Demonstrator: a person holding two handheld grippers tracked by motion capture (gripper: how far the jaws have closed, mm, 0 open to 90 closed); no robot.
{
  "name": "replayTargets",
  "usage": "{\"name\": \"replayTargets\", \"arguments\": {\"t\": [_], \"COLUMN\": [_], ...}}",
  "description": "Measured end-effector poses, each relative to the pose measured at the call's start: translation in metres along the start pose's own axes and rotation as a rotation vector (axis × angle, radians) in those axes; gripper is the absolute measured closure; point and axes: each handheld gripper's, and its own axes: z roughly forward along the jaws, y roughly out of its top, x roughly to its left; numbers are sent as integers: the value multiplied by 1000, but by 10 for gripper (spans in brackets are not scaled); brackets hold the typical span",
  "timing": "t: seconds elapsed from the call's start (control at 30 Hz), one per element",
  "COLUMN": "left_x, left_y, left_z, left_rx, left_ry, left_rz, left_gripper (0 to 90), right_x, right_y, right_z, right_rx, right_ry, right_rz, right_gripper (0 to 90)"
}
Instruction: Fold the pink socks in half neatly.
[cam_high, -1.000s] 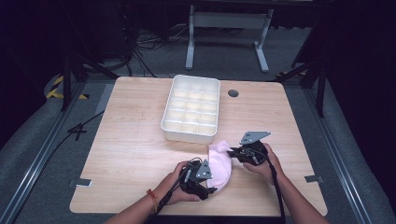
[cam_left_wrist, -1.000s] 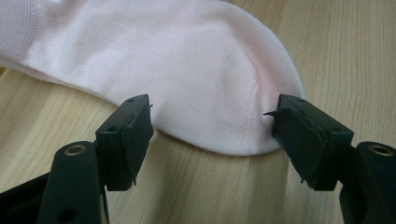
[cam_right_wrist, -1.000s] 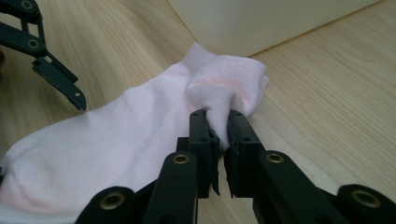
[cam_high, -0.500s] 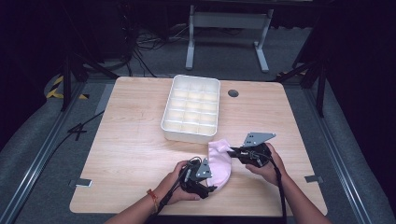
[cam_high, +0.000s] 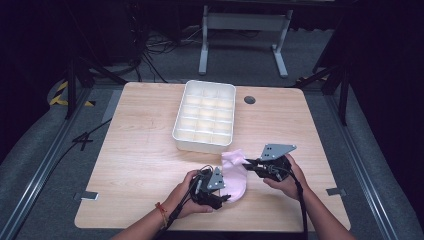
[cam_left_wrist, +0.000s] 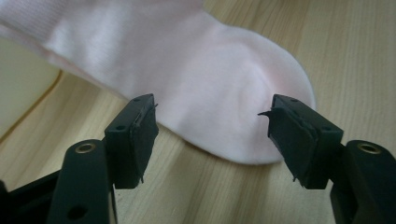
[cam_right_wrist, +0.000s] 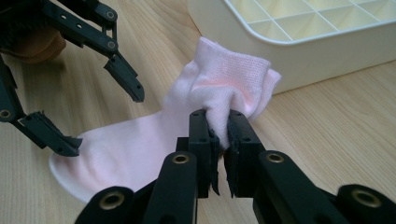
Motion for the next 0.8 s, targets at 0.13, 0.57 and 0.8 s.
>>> {"name": "replayTargets", "arguments": {"t": [0.13, 0.57, 0.8], "left_x": [-3, -11, -8], "left_y": [1, -3, -3], "left_z": [-7, 7, 10], "left_rx": [-12, 59, 57], "left_ry": [-55, -98, -74], "left_rz": [42, 92, 54], "left_gripper": [458, 590, 561], "right_x": [1, 2, 5], "right_y": [1, 3, 5], "right_z": [-1, -3, -7], "right_rx": [-3, -14, -28], "right_ry": [-8, -22, -17], "right_rz": [-5, -14, -27], "right_gripper": [825, 826, 827]}}
